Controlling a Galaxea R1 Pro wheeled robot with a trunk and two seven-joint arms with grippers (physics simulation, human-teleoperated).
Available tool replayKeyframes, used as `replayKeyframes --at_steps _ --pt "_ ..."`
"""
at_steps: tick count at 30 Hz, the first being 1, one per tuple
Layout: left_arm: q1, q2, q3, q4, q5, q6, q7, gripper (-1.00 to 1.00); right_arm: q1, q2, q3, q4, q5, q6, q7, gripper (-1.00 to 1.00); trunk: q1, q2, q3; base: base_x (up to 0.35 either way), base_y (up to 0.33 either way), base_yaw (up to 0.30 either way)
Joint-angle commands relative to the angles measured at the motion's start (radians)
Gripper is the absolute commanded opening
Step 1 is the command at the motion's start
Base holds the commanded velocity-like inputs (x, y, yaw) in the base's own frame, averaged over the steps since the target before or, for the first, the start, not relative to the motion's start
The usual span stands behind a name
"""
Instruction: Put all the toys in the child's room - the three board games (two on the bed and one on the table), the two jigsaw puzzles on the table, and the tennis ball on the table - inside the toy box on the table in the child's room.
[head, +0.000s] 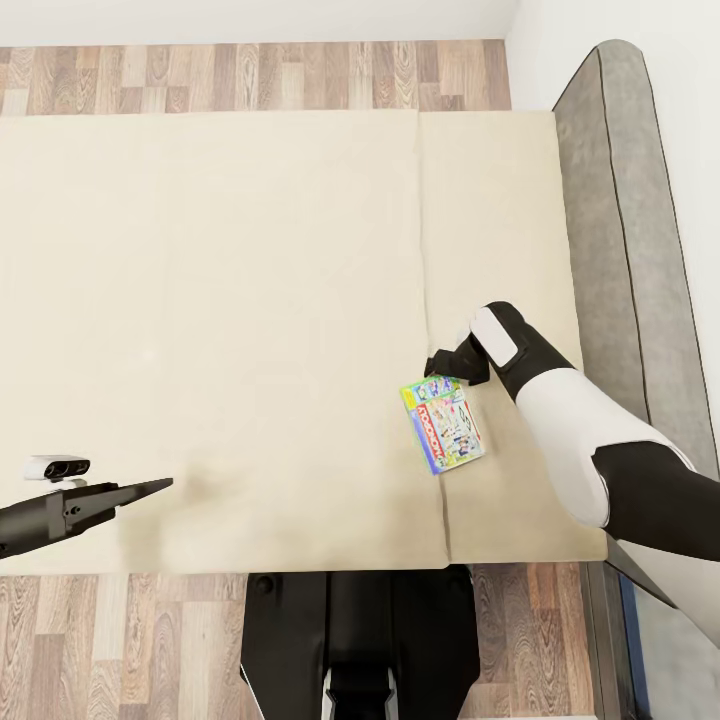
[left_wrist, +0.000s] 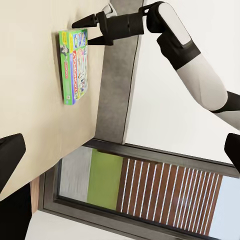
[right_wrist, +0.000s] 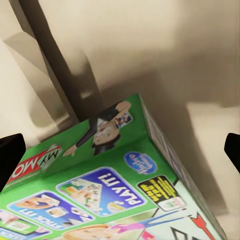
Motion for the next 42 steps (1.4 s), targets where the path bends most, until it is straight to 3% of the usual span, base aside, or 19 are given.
replayKeyframes --at_steps 1,42 --pt "0.0 0.0 0.0 0.0 -0.001 0.011 -0.004 1.0 0.0 -0.001 0.006 -0.001 -0.011 0.002 -0.008 1.0 0.001 -0.002 -0.001 0.0 0.0 0.0" --pt "0.0 0.0 0.001 0.0 -0.001 0.01 -0.004 1.0 0.001 -0.003 0.006 0.007 -0.011 0.002 -0.009 1.0 0.001 -0.002 0.033 0.0 0.0 0.0"
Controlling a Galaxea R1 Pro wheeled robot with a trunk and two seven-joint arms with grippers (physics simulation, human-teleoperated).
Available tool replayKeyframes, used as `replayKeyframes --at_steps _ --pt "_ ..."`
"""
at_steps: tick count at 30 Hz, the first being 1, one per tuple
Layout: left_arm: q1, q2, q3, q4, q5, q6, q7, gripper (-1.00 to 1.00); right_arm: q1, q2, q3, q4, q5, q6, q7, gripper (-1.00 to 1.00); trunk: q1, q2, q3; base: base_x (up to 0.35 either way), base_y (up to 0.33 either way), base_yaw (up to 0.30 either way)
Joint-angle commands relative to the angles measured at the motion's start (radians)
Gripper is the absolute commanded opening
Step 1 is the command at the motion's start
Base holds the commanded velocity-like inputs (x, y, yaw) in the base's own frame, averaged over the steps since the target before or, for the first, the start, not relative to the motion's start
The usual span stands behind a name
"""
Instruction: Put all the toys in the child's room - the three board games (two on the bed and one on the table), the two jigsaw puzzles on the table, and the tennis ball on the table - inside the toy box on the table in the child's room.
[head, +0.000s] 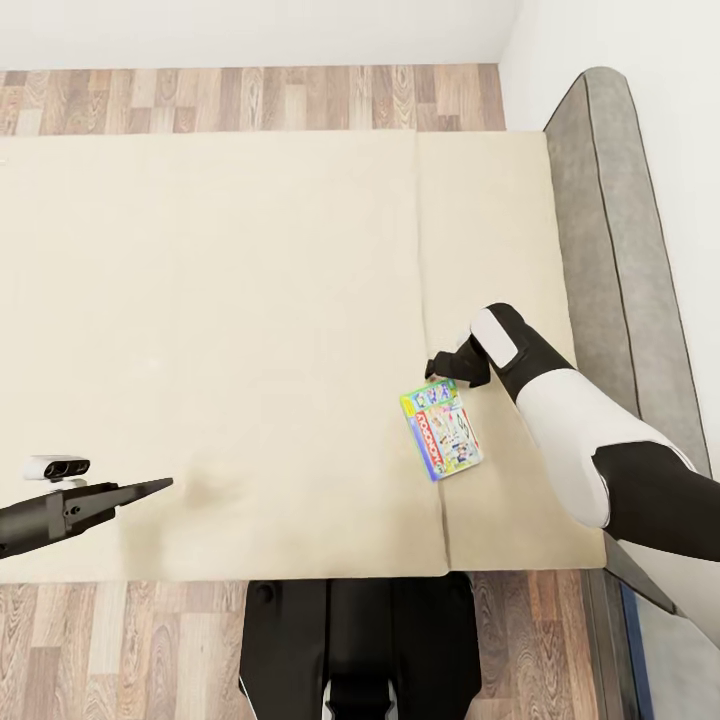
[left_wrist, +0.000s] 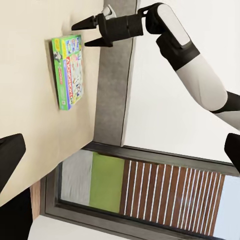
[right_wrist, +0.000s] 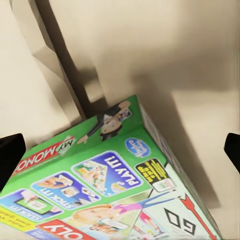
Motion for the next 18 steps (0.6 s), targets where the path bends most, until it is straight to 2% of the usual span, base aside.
replayKeyframes --at_steps 1,18 --pt "0.0 0.0 0.0 0.0 -0.001 0.01 -0.004 1.0 0.0 -0.001 0.006 0.001 -0.011 0.002 -0.008 1.0 0.001 -0.002 -0.001 0.0 0.0 0.0" --pt "0.0 0.001 0.0 0.0 -0.001 0.01 -0.004 1.0 0.0 0.0 0.006 0.042 -0.011 0.002 -0.008 1.0 0.001 -0.002 0.001 0.0 0.0 0.0"
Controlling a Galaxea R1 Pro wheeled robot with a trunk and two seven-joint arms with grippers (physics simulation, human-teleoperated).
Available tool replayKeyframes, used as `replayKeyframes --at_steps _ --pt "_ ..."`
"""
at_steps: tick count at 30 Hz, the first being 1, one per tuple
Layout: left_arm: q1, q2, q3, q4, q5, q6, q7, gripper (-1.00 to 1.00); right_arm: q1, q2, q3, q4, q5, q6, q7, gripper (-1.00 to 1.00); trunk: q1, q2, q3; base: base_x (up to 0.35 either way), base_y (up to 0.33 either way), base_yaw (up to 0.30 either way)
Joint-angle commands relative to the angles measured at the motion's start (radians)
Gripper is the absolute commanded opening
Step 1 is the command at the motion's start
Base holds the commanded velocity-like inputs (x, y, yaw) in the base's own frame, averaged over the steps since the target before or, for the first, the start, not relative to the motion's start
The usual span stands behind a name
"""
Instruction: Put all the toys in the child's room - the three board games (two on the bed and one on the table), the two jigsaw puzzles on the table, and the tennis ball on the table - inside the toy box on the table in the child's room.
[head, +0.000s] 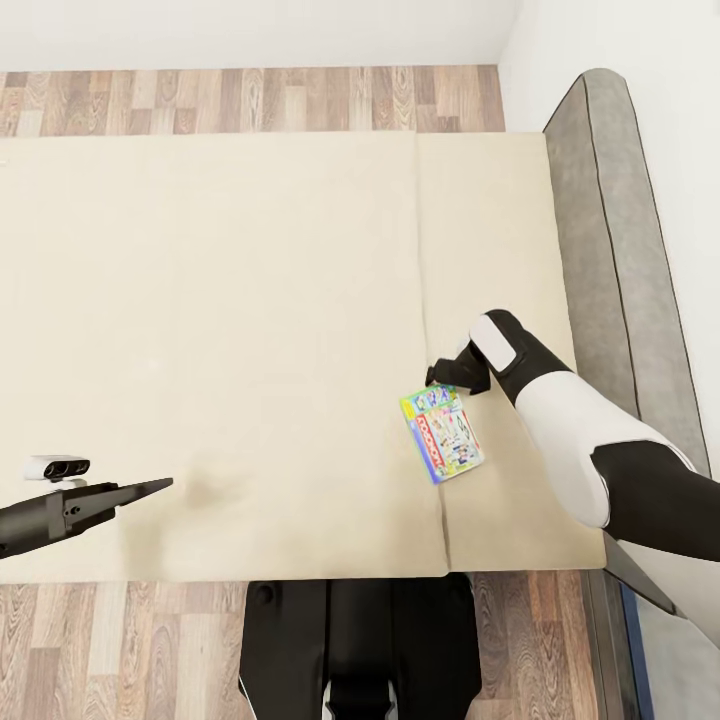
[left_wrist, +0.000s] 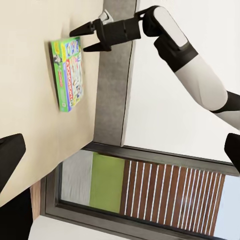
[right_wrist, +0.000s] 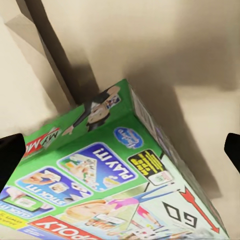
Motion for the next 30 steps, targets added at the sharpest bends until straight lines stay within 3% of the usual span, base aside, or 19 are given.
replayKeyframes --at_steps 1,25,30 --pt "0.0 0.0 0.0 0.0 -0.001 0.011 -0.004 1.0 0.0 -0.001 0.007 0.002 -0.011 0.002 -0.008 1.0 0.001 -0.002 -0.001 0.0 0.0 0.0" --pt "0.0 0.0 0.0 0.0 -0.001 0.011 -0.004 1.0 0.0 -0.001 0.006 0.029 -0.011 0.002 -0.006 1.0 0.001 -0.002 -0.001 0.0 0.0 0.0" --pt "0.0 0.0 -0.001 0.001 -0.002 0.01 -0.004 1.0 0.001 -0.007 0.005 0.029 -0.016 0.002 0.02 1.0 0.001 -0.002 -0.001 0.0 0.0 0.0"
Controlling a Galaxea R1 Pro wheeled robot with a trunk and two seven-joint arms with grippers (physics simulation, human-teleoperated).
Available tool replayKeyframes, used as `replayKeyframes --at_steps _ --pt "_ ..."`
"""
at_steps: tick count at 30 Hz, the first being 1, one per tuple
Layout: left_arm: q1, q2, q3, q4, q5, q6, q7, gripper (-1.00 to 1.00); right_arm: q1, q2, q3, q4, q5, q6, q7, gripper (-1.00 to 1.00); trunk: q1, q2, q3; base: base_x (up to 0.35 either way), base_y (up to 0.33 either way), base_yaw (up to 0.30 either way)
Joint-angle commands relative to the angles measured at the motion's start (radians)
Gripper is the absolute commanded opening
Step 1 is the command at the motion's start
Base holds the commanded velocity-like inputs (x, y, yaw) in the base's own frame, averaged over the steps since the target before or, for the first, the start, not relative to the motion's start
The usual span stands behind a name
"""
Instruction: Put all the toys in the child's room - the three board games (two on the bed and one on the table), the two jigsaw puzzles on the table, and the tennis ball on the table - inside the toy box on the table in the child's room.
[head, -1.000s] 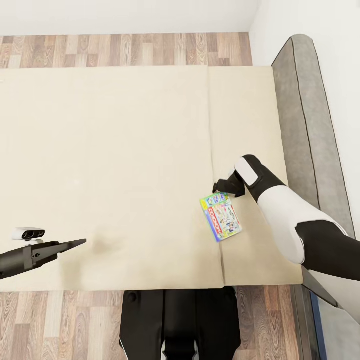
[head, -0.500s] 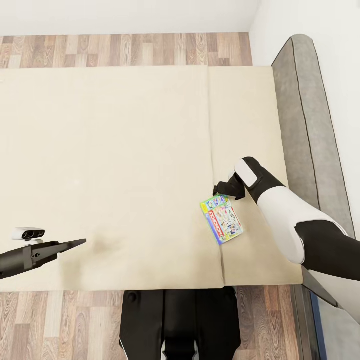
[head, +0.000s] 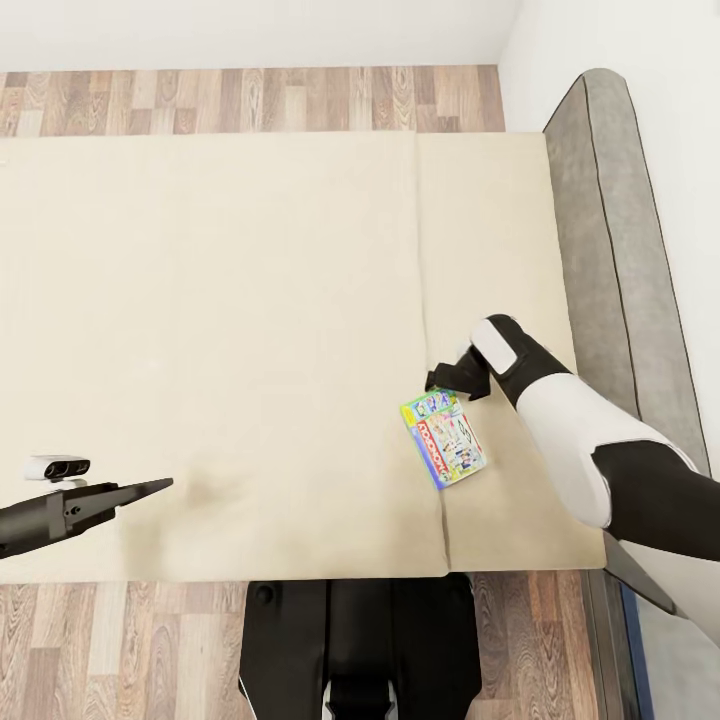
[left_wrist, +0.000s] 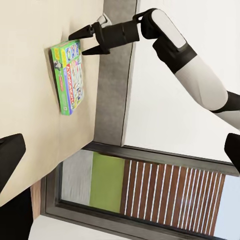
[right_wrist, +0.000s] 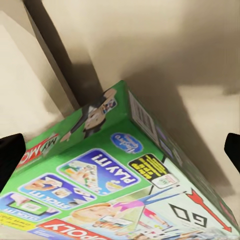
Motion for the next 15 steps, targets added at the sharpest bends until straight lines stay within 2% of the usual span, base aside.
replayKeyframes --at_steps 1,8,15 --pt "0.0 0.0 0.0 0.0 -0.001 0.01 -0.004 1.0 0.001 -0.007 0.008 -0.001 -0.012 0.002 0.014 1.0 0.001 -0.002 -0.001 0.0 0.0 0.0" --pt "0.0 0.0 0.0 0.0 -0.002 0.009 -0.004 1.0 0.004 -0.042 0.008 -0.003 -0.004 0.002 0.139 1.0 0.001 -0.002 -0.001 0.0 0.0 0.0" --pt "0.0 0.0 0.0 0.0 -0.002 0.008 -0.004 1.0 0.011 -0.076 0.008 -0.003 -0.003 0.002 0.211 1.0 0.001 -0.002 -0.001 0.0 0.0 0.0"
